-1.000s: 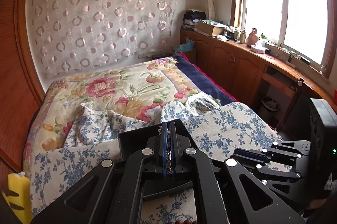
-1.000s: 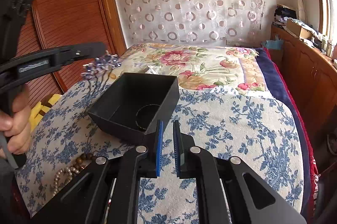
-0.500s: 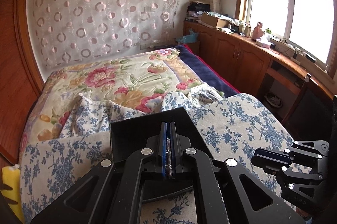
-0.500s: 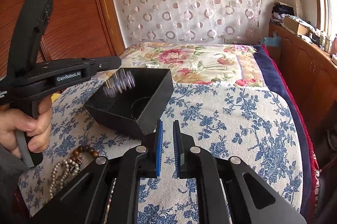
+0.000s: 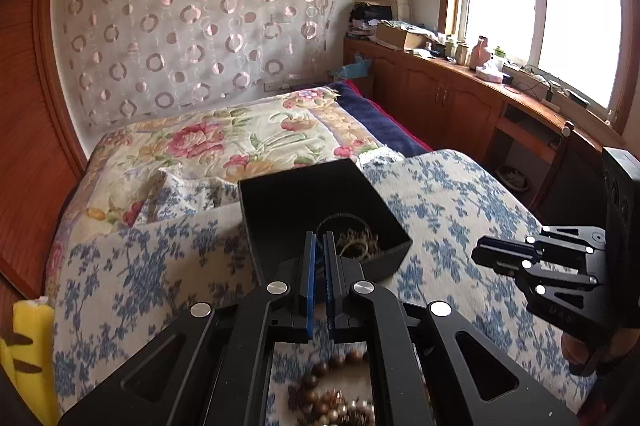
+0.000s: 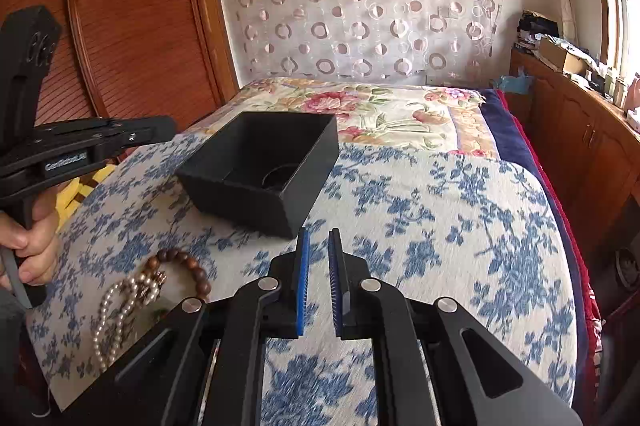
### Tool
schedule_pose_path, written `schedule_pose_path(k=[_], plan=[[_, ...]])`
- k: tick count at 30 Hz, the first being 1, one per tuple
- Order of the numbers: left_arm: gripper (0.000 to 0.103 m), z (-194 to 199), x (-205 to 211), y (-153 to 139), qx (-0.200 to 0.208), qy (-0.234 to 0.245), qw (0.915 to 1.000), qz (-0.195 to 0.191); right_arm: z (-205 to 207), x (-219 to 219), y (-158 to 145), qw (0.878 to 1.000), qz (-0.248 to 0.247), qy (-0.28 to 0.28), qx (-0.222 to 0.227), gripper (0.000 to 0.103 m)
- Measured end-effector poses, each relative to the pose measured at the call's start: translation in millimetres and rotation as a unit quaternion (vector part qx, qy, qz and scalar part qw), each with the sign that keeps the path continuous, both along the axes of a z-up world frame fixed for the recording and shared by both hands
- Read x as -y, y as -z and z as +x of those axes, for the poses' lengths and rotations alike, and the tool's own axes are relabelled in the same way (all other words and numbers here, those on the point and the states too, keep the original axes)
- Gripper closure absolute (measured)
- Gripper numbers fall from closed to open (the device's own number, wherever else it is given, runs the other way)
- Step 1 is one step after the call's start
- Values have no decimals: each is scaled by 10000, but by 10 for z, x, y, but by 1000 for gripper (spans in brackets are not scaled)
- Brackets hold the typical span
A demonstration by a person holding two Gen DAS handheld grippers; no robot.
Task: Organize jewelry
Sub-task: 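Move the purple brooch over the black box and open the left tool, then return to the pile and grasp the pale green jade bangle with the right tool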
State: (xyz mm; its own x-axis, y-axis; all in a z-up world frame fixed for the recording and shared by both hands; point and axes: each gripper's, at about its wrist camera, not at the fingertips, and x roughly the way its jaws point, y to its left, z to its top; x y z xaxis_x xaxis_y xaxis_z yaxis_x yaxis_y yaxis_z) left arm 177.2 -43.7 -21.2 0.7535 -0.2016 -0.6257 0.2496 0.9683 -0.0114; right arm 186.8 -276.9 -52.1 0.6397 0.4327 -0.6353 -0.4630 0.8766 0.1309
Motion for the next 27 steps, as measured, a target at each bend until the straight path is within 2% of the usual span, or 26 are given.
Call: schedule_pose_path(k=[5, 9, 15, 27], plan=[[100, -265, -96, 77, -78, 50, 9999, -85, -168, -30, 32, 9999, 12, -113, -31, 92], [88, -495, -158, 228, -194, 67, 9997, -118, -304, -79, 60, 9997, -6, -220, -59, 92], [88, -751, -287, 478, -471, -32, 9988, -128, -454, -195, 108, 9989, 53, -427, -185, 92], [83, -1024, -469, 642, -652, -201, 9974, -249, -669, -423, 278, 9956, -38, -768, -534, 92]])
